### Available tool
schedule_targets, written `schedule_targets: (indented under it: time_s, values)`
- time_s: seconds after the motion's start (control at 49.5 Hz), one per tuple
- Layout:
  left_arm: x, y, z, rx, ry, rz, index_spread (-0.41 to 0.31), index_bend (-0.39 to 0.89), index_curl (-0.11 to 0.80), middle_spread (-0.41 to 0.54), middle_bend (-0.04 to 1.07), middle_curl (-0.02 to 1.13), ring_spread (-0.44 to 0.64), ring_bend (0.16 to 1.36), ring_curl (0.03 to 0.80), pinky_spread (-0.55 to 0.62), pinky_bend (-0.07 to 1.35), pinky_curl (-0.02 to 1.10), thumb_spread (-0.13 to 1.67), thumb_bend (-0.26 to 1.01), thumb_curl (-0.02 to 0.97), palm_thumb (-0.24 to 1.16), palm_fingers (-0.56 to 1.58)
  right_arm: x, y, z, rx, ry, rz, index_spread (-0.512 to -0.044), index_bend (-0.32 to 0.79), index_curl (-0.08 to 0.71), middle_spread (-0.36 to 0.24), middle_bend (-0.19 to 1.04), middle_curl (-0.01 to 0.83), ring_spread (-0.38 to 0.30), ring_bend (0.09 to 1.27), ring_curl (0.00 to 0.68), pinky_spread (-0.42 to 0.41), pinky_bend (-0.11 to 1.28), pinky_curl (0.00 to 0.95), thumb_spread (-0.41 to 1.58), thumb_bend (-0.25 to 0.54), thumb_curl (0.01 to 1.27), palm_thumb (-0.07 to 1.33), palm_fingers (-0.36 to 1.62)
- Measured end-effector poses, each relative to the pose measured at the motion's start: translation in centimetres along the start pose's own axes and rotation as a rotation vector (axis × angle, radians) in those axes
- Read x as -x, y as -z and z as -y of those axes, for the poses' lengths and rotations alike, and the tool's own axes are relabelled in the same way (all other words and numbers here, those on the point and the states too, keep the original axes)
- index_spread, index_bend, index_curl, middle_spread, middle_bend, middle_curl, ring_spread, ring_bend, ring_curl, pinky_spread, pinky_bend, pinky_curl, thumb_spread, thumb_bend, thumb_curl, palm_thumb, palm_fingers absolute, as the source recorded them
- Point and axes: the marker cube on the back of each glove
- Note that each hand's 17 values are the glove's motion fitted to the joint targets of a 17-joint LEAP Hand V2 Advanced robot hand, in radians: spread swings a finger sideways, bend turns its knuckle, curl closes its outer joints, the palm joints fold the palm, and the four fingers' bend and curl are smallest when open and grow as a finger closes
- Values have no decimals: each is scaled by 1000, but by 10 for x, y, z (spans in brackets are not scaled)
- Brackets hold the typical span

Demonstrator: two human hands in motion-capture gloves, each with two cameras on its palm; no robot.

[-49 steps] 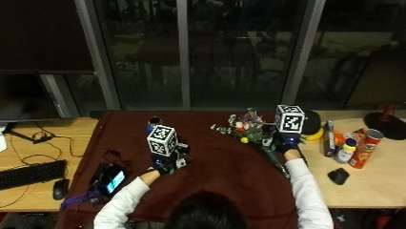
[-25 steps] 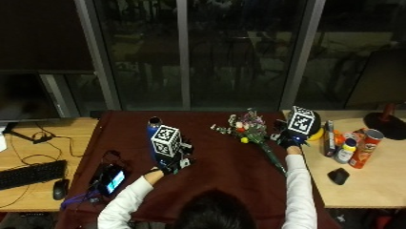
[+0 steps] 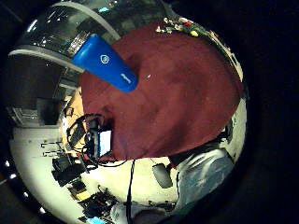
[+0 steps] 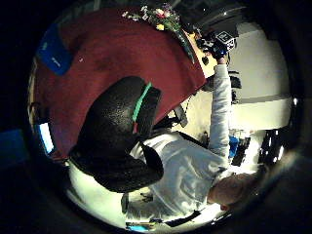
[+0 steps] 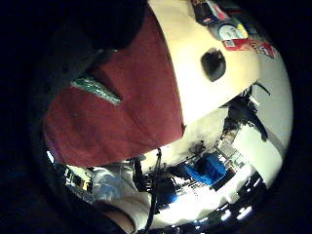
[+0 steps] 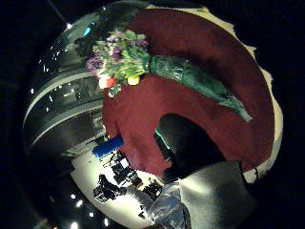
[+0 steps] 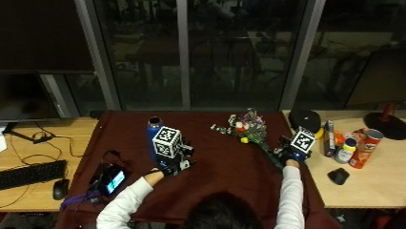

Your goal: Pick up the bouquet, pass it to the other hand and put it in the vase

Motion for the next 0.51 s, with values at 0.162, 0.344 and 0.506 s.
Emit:
schedule_targets:
  time_s: [0.162,0.344,0.506]
  values:
    - [1,-4,2,4,-2,-5,-47,155,315,173,181,317,349,497,271,346,308,338,1090,-23,301,211,211,1,-18,-15,-171,2,18,-256,31,65,17,243,377,-17,760,365,198,817,369,1039,-21,332,441,410]
    - [2,-3,0,28,5,-19,-47,155,315,173,180,318,349,496,273,346,307,340,1090,-23,302,210,211,5,-50,-7,-239,3,-73,-261,29,45,14,279,390,-36,780,376,172,831,373,1043,-24,336,475,424]
    - [7,-5,-2,34,11,-25,-47,155,315,173,180,319,350,495,274,346,306,341,1092,-23,299,204,211,21,-58,2,-404,69,-162,-260,62,54,26,324,403,-38,763,372,168,801,362,1033,-22,334,473,478]
